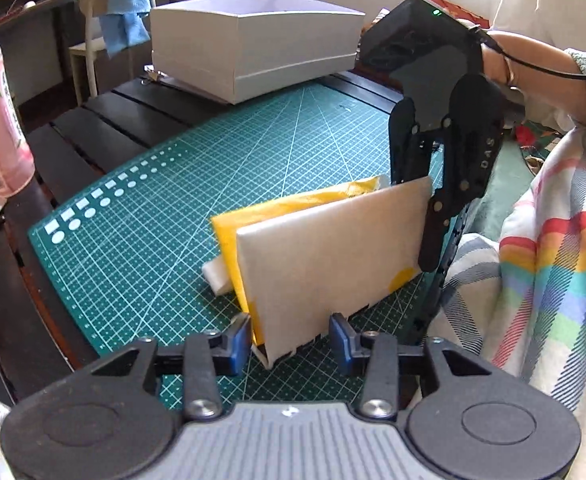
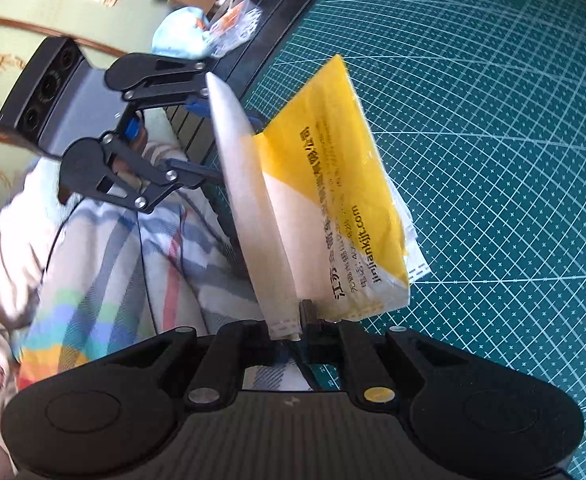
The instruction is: Fold shopping bag
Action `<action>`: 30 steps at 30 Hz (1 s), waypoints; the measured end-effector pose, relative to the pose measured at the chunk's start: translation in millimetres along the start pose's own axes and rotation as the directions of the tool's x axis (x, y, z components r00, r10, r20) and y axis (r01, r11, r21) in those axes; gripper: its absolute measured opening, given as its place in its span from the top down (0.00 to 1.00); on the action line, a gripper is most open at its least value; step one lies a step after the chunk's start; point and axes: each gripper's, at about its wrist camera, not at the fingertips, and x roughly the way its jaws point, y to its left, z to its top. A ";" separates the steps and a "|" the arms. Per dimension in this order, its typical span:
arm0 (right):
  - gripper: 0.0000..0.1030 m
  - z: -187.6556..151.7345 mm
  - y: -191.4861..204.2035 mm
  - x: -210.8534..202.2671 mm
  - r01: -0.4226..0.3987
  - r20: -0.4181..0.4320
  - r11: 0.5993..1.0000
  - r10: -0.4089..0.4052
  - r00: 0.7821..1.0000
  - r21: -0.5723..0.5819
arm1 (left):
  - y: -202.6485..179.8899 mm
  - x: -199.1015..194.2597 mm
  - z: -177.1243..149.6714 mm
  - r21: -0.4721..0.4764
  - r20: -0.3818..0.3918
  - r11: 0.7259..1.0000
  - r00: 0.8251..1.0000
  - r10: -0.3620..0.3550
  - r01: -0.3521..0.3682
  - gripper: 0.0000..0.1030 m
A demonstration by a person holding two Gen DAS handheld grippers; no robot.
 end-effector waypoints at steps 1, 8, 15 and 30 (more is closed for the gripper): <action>0.91 -0.4 1.2 -0.5 0.005 -0.002 1.000 -0.005 1.000 -0.009 | 1.5 -1.0 0.2 -0.007 0.006 1.000 1.000 0.009 -0.009 0.61; 0.91 3.4 14.3 7.1 0.035 -0.023 0.997 -0.037 0.999 -0.063 | 2.0 -12.5 2.2 -0.012 0.079 1.000 0.997 0.002 -0.001 0.62; 0.94 9.2 19.2 13.2 0.050 0.008 0.997 -0.049 0.999 -0.055 | 8.9 -6.3 5.0 -0.075 0.032 0.997 0.999 0.012 -0.010 0.85; 0.83 0.5 -40.7 -17.6 -0.081 0.356 0.895 -0.090 0.930 0.438 | 8.9 9.9 11.0 -0.127 -0.052 0.989 0.996 0.073 -0.079 0.89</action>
